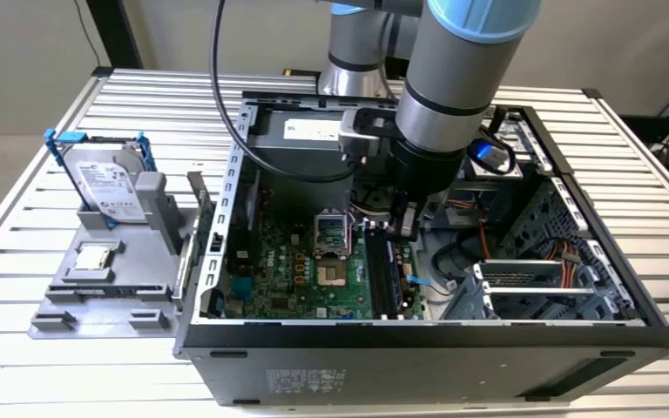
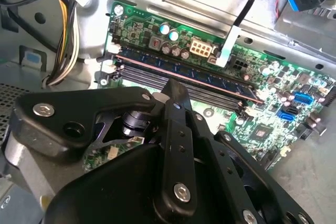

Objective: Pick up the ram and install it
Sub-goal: 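Press down the ram until it locks into place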

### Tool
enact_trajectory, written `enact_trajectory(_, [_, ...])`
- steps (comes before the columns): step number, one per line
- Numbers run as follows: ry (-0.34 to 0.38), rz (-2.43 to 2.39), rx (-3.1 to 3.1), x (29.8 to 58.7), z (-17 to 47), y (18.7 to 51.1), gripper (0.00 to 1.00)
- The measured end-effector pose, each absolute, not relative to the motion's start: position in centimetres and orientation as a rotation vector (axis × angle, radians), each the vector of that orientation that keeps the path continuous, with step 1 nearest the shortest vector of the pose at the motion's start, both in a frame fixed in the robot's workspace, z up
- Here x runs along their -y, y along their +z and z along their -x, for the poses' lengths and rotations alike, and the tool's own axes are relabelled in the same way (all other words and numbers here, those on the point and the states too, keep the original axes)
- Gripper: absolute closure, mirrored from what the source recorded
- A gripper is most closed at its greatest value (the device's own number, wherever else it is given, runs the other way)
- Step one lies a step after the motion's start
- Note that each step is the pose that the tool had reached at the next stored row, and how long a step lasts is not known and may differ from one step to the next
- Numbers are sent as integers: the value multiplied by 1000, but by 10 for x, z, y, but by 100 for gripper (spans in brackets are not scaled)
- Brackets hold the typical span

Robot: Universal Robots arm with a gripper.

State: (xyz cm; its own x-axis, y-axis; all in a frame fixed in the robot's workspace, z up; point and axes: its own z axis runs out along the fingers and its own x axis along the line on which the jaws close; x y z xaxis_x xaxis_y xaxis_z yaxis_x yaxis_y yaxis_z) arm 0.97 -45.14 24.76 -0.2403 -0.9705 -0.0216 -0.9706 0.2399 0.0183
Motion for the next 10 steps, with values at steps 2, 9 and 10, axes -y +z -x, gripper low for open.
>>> enact_trajectory(2, [44, 1943, -2461, 451, -10, 248, 100])
enact_trajectory(9, [44, 1992, -2422, 451, -10, 248, 100])
enact_trajectory(10, [44, 1999, -2417, 451, -10, 248, 100])
